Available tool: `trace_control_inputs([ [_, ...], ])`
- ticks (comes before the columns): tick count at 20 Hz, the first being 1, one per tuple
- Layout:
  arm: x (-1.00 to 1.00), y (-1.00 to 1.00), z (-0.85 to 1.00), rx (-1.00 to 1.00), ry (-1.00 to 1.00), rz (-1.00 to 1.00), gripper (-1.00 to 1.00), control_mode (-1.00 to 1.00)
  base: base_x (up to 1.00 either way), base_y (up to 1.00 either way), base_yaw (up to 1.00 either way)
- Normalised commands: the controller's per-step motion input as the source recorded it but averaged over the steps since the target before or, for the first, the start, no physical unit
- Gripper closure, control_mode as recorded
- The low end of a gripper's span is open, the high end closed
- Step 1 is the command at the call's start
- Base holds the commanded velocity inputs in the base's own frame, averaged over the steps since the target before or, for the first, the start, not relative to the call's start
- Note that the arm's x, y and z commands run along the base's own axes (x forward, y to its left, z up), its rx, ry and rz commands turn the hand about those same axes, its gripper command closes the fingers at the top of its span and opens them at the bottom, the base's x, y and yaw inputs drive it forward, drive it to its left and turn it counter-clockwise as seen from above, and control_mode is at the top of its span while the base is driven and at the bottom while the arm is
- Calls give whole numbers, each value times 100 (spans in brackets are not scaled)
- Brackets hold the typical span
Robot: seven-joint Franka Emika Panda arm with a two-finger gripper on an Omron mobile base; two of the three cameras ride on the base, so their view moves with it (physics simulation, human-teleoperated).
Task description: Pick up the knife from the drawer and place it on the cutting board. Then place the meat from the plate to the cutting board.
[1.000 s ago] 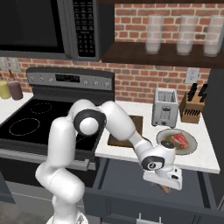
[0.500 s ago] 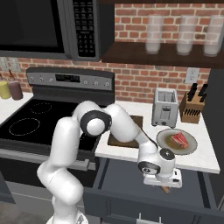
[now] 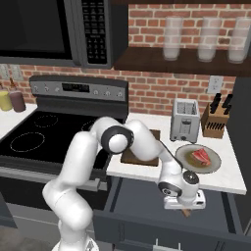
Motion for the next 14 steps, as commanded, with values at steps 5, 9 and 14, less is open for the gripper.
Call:
trace_control_inputs([
  [5, 20, -21, -19, 5, 4, 5, -100, -100, 0, 0, 0],
  [9, 8, -27, -30, 5, 8, 5, -100, -100, 0, 0, 0],
  [14, 11, -31, -21, 5, 3, 5, -100, -100, 0, 0, 0],
])
